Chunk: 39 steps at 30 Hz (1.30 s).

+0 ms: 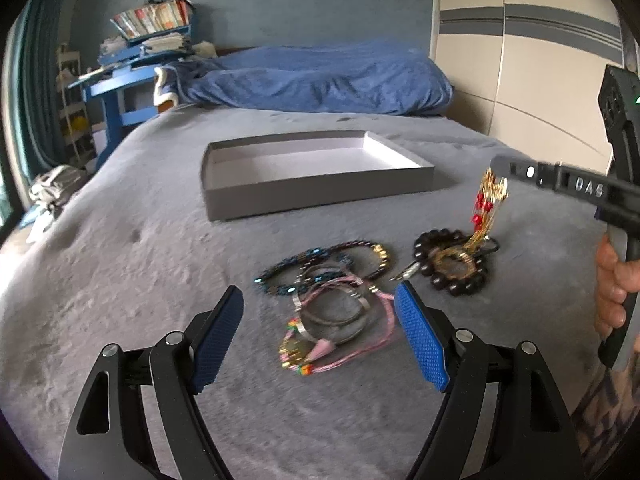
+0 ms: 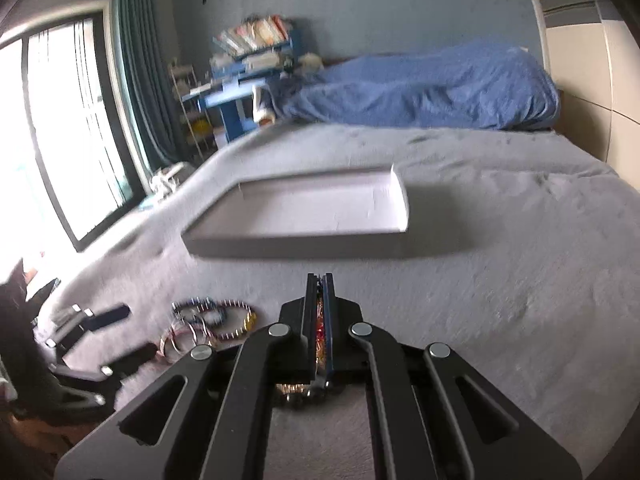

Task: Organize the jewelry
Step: 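Grasp the gold chain pendant with red beads with the right gripper, then grasp the black bead bracelet with the left gripper while the right holds the pendant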

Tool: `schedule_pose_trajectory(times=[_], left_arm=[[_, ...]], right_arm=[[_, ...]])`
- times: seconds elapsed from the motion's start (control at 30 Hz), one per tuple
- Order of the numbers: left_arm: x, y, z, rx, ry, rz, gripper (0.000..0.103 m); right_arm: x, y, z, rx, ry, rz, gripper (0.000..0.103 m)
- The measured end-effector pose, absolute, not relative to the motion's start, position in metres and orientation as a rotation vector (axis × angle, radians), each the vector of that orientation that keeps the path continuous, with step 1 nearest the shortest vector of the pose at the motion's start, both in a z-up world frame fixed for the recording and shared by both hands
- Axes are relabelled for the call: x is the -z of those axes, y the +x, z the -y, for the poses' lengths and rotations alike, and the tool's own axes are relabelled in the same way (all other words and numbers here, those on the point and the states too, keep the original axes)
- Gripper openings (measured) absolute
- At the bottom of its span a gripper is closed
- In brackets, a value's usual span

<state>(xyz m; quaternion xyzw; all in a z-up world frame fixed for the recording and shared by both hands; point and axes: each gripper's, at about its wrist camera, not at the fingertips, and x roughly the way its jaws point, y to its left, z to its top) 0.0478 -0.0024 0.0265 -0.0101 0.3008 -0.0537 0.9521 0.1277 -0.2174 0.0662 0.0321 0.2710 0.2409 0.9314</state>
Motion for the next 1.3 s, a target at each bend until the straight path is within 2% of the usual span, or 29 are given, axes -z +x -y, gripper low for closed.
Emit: schedule_pose_trajectory(times=[0.3, 0.37, 0.53, 0.77, 0.83, 0.9, 1.1, 1.3], left_arm=[[-0.035, 0.071, 0.04, 0.218, 0.022, -0.648, 0.078], [-0.036, 0.08, 0.051, 0.243, 0.052, -0.661, 0.075], [-0.026, 0.109, 0.069, 0.303, 0.076, -0.758, 0.053], [-0.011, 0.134, 0.075, 0.308, 0.052, -0.852, 0.049], [-0.011, 0.136, 0.076, 0.313, 0.048, -0.856, 0.038], [-0.011, 0.135, 0.079, 0.329, 0.056, -0.855, 0.018], [-0.024, 0.123, 0.071, 0.35, 0.017, -0.79, 0.015], [-0.067, 0.108, 0.074, 0.432, -0.02, -0.672, 0.015]], right_arm=[[-0.081, 0.127, 0.26, -0.444, 0.096, -0.534, 0.002], [-0.074, 0.126, 0.271, -0.432, 0.111, -0.553, 0.002], [-0.052, 0.125, 0.289, -0.404, 0.143, -0.596, 0.002], [-0.036, 0.128, 0.301, -0.387, 0.195, -0.622, 0.002], [-0.034, 0.129, 0.299, -0.391, 0.191, -0.627, 0.002], [-0.031, 0.129, 0.296, -0.393, 0.181, -0.633, 0.002], [-0.03, 0.129, 0.297, -0.393, 0.185, -0.634, 0.002], [-0.031, 0.13, 0.293, -0.402, 0.184, -0.626, 0.002]])
